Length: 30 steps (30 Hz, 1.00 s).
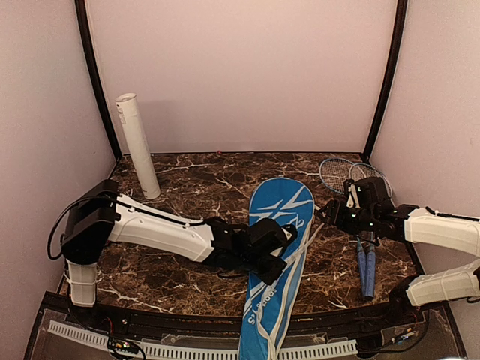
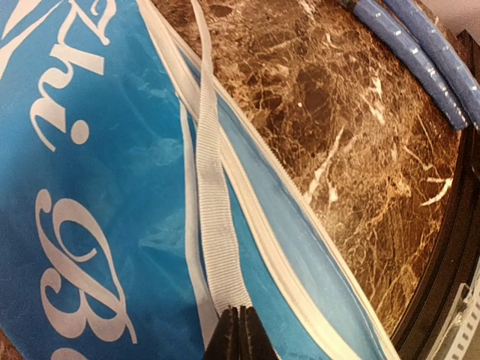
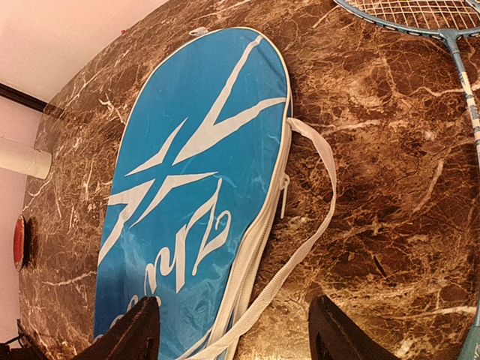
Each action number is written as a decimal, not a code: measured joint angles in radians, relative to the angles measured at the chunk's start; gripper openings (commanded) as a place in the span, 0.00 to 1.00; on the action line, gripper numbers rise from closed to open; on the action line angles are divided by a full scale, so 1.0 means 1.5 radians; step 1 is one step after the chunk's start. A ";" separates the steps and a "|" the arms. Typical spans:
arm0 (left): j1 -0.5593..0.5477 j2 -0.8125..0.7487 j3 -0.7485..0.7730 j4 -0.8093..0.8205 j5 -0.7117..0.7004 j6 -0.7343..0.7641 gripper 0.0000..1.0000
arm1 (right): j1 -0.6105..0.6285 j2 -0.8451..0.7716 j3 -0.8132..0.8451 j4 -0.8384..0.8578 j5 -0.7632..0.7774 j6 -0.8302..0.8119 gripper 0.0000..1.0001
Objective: Pack up the badminton gear
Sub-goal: Adjust the carry handle on the racket bag.
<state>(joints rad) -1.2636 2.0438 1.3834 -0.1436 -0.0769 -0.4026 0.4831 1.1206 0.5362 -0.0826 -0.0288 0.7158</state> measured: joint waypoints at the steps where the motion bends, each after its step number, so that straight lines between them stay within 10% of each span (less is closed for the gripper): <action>1: 0.000 -0.005 -0.003 0.001 -0.004 -0.001 0.01 | 0.000 0.000 0.000 0.000 0.000 0.000 0.68; 11: 0.000 -0.087 -0.035 0.010 -0.056 -0.012 0.00 | 0.000 0.000 0.000 0.000 0.002 0.000 0.68; 30: -0.013 -0.089 -0.083 0.026 0.022 -0.070 0.28 | 0.000 -0.002 -0.013 0.002 0.002 0.012 0.71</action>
<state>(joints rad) -1.2831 1.9106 1.2594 -0.1040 -0.0444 -0.5072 0.4831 1.1179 0.5159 -0.0799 -0.0254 0.7334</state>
